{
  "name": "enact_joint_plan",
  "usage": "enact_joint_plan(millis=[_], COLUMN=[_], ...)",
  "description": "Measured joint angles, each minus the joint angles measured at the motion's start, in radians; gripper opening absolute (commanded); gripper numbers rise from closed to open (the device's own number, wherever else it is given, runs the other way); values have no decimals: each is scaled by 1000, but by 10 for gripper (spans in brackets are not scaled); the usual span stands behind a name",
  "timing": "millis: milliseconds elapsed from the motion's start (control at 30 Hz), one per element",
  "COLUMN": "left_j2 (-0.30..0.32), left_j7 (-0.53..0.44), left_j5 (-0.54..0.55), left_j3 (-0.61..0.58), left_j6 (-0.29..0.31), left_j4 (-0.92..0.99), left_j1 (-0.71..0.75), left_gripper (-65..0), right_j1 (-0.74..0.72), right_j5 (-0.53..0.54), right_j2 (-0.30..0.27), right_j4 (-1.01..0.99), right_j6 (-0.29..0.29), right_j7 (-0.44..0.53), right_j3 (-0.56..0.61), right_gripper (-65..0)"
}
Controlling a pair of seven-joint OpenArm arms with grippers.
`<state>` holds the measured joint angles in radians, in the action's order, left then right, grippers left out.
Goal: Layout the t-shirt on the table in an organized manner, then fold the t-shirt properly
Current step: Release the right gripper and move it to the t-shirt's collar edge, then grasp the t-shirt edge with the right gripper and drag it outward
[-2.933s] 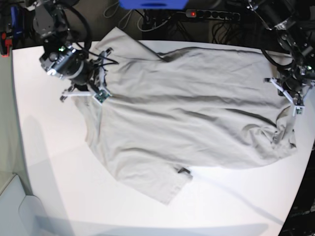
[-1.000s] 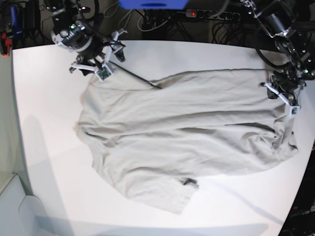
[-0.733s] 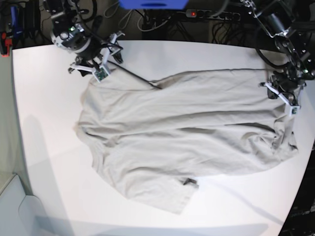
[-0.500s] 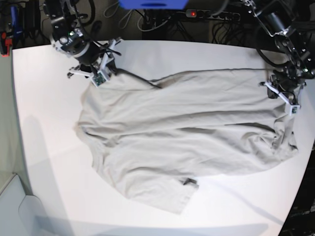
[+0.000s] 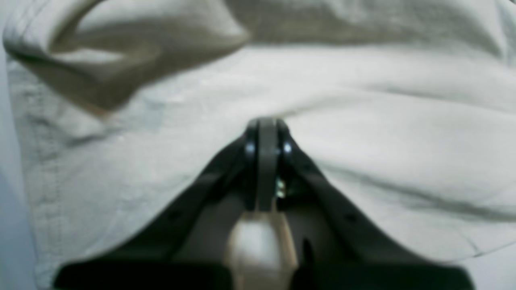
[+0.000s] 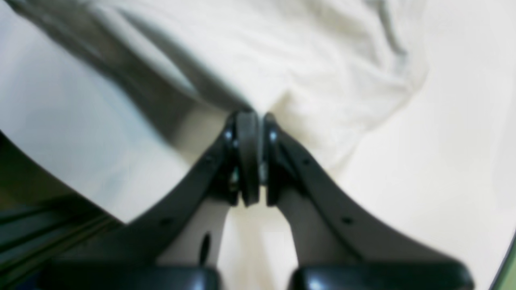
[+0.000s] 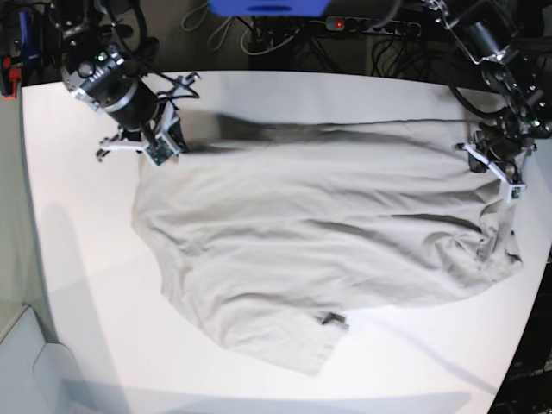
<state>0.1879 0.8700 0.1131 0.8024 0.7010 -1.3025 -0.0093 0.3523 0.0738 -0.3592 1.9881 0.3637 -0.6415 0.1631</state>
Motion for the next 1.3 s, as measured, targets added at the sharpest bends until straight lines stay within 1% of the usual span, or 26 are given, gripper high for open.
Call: enact_joint_plan(millis=[67, 133, 200, 300, 467, 533, 633, 700, 767, 867, 933, 1000, 1100, 1167, 1300], left_j2=[0, 0, 0, 0, -2, -5, -12, -19, -25, -29, -31, -31, -34, -33, -34], left_j7=[0, 0, 1, 0, -10, -1, 23, 30, 32, 41, 42, 42, 41, 42, 42], left_j5=[0, 0, 1, 3, 6, 3, -12, -16, -18, -23, -24, -27, -26, -23, -28], left_j3=[0, 0, 0, 1, 1, 1, 0, 0, 1, 1, 1, 1, 1, 1, 1], left_j6=[0, 0, 0, 0, 0, 0, 0, 0, 0, 0, 0, 0, 0, 0, 0], left_j4=[0, 0, 0, 0, -10, -21, -53, -71, -95, -108, -113, -113, -113, -114, -115], left_j1=[0, 0, 2, 3, 16, 20, 26, 37, 53, 64, 65, 66, 66, 67, 67], left_gripper=[-648, -648, -648, -648, -648, -648, -648, -648, -648, -648, -648, -648, -648, -648, -648], right_j1=[-84, -180, -245, -305, -385, -437, -535, -599, -644, -660, -660, -654, -640, -623, -620], right_j5=[-6, 4, -7, 9, 2, -8, 11, 0, -2, 2, 0, 1, 11, 6, -7], right_j2=[0, 3, 8, 24, 24, 31, 57, 74, 96, 110, 109, 105, 97, 85, 73], right_j4=[4, 3, -3, -49, -154, -200, -284, -370, -449, -475, -471, -425, -383, -389, -445], right_j6=[11, 42, 55, 78, 81, 82, 84, 84, 84, 84, 84, 84, 84, 85, 84], right_j7=[-45, -83, -111, -111, -114, -120, -101, -104, -112, -106, -108, -115, -87, -108, -110], right_j3=[31, 61, 101, 145, 216, 263, 341, 402, 465, 512, 532, 538, 508, 456, 369], right_gripper=[-650, -650, -650, -650, -650, -650, -646, -598, -526, -428, -386, -366, -361, -361, -360])
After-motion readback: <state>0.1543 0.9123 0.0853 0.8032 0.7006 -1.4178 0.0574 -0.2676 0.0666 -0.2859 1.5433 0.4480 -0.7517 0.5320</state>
